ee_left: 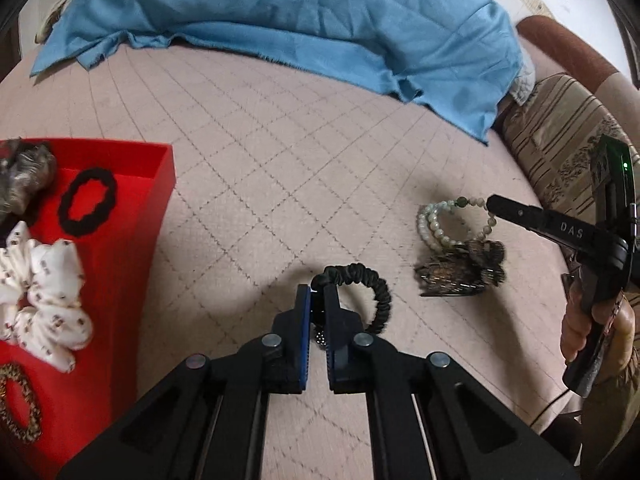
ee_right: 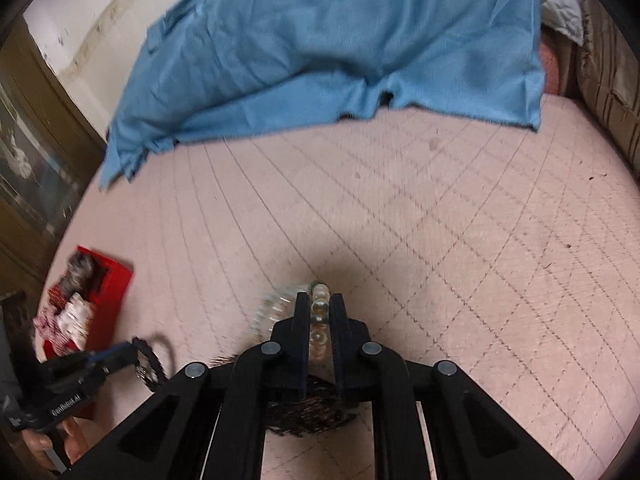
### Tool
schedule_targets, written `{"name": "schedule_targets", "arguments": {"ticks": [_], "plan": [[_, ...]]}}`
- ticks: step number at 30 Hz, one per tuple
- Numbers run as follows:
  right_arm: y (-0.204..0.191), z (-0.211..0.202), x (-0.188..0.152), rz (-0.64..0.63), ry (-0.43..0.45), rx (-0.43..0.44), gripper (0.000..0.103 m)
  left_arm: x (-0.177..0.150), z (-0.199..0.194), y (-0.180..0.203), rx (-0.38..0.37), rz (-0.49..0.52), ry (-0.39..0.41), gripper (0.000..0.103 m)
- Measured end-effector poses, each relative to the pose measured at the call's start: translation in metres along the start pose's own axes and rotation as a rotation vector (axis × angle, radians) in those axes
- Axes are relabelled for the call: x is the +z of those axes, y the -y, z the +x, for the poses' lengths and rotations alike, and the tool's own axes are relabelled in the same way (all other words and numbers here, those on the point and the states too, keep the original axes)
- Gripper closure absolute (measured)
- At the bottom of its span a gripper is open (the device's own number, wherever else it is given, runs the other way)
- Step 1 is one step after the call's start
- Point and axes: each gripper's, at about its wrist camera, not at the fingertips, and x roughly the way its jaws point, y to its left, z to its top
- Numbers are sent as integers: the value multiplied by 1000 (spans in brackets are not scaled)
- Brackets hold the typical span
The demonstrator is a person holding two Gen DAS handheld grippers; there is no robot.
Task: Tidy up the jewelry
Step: 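Grasp the black hair tie with the left tool while the right grasps a pearl bracelet, then carry the black hair tie and pearl bracelet into the red tray and open both tools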
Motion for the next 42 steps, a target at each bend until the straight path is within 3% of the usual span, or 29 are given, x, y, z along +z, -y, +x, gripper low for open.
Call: {"name": "schedule_targets", "arguments": {"ticks": [10, 19, 31, 42], "plan": [[-41, -69, 1, -10, 140, 69, 93, -12, -66, 6, -59, 13, 90, 97], [-96, -104, -15, -92, 171, 103, 93, -32, -120, -18, -16, -6, 171, 97], [-180, -100, -32, -204, 130, 164, 93, -53, -162, -105, 111, -141, 249, 97], [-274, -56, -49, -314, 28, 251, 93, -34, -144, -173, 226, -225, 220, 97]]}}
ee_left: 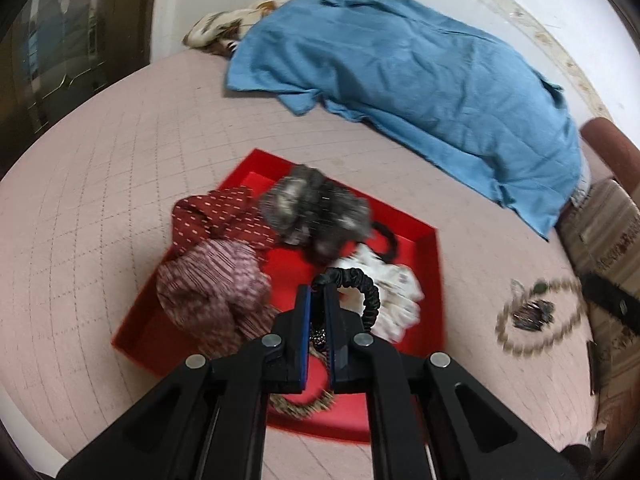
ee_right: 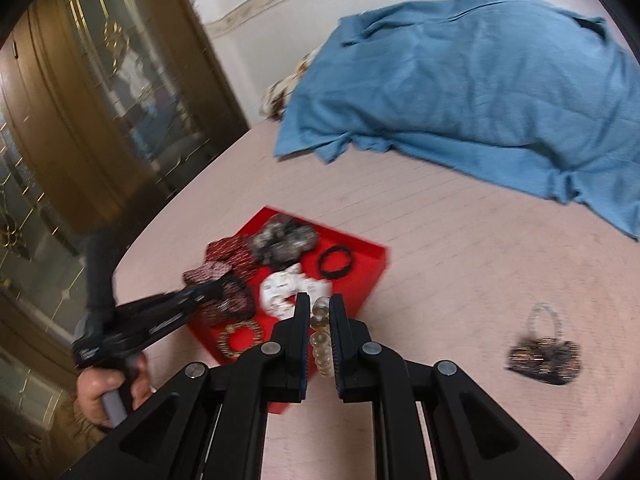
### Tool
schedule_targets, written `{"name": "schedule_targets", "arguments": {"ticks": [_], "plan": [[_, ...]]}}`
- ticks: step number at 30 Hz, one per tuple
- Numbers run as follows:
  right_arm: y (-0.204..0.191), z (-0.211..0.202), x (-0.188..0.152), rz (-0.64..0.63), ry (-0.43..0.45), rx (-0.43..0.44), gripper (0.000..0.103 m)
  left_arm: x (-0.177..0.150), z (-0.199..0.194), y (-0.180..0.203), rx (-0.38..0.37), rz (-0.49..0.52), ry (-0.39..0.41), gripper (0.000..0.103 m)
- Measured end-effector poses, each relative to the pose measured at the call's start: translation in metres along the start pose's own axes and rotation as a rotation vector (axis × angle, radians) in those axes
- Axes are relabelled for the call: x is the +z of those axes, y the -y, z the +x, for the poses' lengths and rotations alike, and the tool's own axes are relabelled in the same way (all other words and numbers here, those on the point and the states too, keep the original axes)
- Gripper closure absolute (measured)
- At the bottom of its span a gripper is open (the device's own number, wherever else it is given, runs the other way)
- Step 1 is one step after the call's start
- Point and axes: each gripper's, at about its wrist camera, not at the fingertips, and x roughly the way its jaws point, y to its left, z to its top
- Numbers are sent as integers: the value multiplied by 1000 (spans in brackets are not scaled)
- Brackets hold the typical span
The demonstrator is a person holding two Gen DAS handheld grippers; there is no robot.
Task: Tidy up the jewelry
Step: 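Carry the black hair tie and pearl bracelet into the red tray and open both tools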
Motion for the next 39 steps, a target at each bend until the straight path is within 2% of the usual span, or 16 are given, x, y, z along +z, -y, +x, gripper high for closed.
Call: {"name": "schedule_targets", "arguments": {"ticks": [4, 11, 19, 26, 31, 35, 37, 39], "plan": [[-24, 30, 0, -22, -50, 40, 93, 7, 17, -12, 28, -10, -12, 97], [-47, 69, -6, -15, -98, 118, 93, 8, 35, -23, 19, -26, -44, 97], [-41, 116, -34, -53, -212, 16, 92, 8, 42, -29, 10, -37, -62, 97], [-31, 133, -45, -43, -263, -6, 92, 7, 49, -27, 42, -28, -79, 97], [-32, 138, -51, -56, -279, -5, 92, 7, 46, -26, 44, -22, -63, 96], [-37, 137, -51, -80, -267, -9, 92, 7, 39, -22, 40, -9, -34, 90], [-39, 136, -51, -89, -262, -11, 92, 7, 36, -21, 42, -1, -17, 84], [-40, 135, -51, -90, -257, -12, 92, 7, 30, -18, 49, 11, 9, 74]]}}
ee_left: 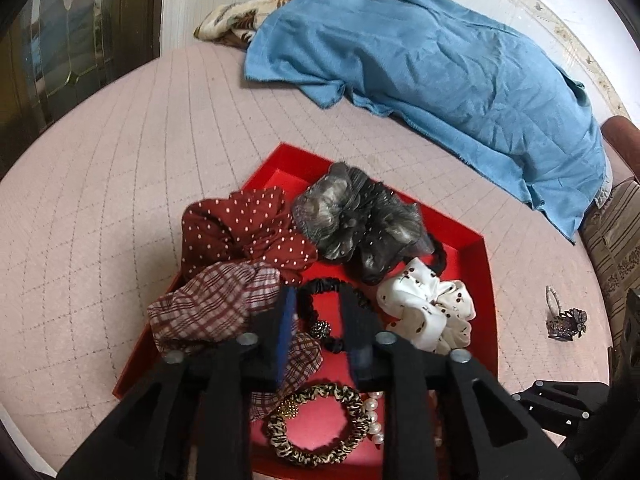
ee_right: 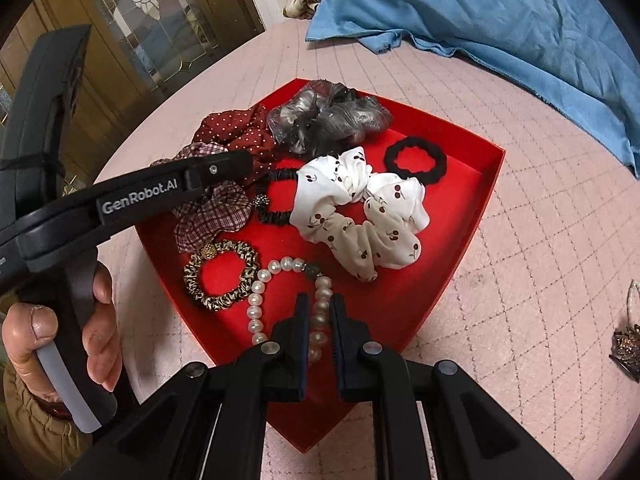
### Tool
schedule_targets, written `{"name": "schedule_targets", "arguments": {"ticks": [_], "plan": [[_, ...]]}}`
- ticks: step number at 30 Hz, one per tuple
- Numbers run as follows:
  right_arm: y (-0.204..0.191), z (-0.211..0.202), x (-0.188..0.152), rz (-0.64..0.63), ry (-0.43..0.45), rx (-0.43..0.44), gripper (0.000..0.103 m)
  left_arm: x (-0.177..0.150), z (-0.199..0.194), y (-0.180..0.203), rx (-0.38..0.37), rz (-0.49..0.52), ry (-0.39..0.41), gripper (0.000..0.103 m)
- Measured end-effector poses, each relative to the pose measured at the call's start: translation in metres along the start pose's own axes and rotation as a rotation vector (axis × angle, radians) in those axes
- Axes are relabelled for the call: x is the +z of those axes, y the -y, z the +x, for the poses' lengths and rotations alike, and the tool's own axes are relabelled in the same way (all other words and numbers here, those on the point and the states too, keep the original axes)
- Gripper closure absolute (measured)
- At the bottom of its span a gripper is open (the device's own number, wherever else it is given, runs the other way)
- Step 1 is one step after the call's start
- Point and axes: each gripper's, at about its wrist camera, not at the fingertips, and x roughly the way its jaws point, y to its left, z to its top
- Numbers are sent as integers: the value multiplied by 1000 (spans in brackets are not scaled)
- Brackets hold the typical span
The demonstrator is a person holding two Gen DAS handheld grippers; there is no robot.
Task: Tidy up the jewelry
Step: 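Carry the black hair tie and pearl bracelet into the red tray and open both tools, then move both tools back to the remaining bracelet and brown clip on the bed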
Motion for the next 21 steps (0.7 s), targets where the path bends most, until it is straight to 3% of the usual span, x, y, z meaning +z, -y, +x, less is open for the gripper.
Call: {"name": "schedule_targets", "arguments": {"ticks": [6, 8, 11, 15, 21], "plan": [[1, -11, -3, 16, 33, -9, 92, -2, -19, 12, 75, 69, 94, 51], [3, -15, -5, 21, 45, -15, 92, -3, -22, 14, 100, 88, 116, 48], [5, -21, -10, 28, 60, -26, 91, -4, -25, 16, 117, 103, 128, 45], [13, -27, -17, 53, 78, -36, 81, -5, -27, 17, 133, 115, 134, 45], [27, -36, -26, 96, 96, -43, 79, -7, -30, 19, 146, 123, 141, 43]]}}
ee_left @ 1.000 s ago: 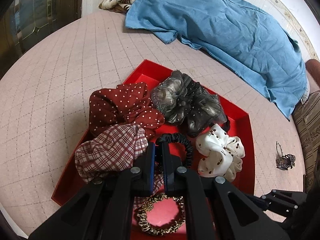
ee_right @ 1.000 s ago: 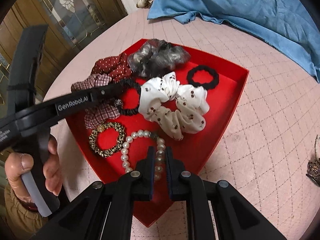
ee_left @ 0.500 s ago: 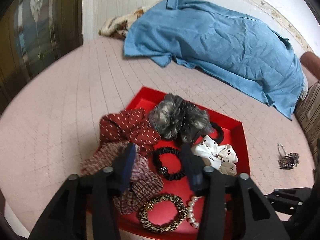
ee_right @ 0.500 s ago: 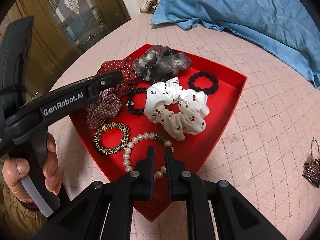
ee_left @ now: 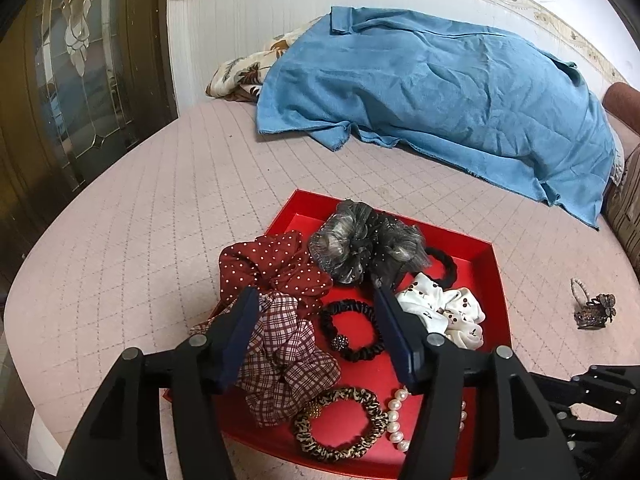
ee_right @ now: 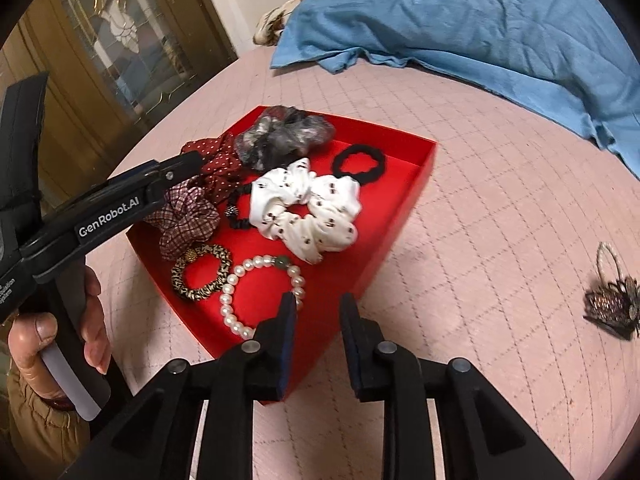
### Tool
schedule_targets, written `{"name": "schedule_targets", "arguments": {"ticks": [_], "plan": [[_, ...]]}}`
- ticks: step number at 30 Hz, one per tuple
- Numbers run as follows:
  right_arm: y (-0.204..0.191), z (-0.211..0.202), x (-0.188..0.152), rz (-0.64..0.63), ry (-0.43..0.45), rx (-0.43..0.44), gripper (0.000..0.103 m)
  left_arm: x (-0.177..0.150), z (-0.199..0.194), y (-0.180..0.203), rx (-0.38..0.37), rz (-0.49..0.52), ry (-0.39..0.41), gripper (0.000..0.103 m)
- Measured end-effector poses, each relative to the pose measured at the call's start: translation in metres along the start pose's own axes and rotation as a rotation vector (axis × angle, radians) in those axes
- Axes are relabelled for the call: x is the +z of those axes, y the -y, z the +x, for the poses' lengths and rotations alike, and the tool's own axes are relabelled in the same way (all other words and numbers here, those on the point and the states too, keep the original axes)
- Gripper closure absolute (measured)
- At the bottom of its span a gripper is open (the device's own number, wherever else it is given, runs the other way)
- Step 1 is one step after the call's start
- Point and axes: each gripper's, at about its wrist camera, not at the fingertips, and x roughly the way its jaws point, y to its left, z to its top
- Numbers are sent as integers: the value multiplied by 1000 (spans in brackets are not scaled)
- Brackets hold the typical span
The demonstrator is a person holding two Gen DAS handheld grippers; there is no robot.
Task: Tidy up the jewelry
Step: 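Move both tools back to the remaining bracelet and brown clip on the bed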
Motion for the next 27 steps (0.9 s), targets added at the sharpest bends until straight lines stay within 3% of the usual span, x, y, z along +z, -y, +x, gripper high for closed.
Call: {"name": "schedule_targets", "arguments": {"ticks": [10, 15, 19, 21, 23, 27], "plan": [[32, -32, -20, 74, 48, -22, 77, -6, -13, 13, 25, 39, 19, 42], [64, -56, -44, 123, 65, -65, 71, -11, -27, 28, 58, 81, 60, 34], [109, -87, -72, 202, 81, -126, 71, -8, -43, 40, 44, 75, 95, 29], [136, -104, -86, 258, 99, -162, 71, -6, -54, 49, 29, 71, 127, 18], [161, -120, -98, 309, 114, -193, 71, -6, -64, 63, 24, 85, 157, 14], [209, -145, -116, 404, 152, -254, 71, -5, -67, 101, -24, 156, 137, 13]]}}
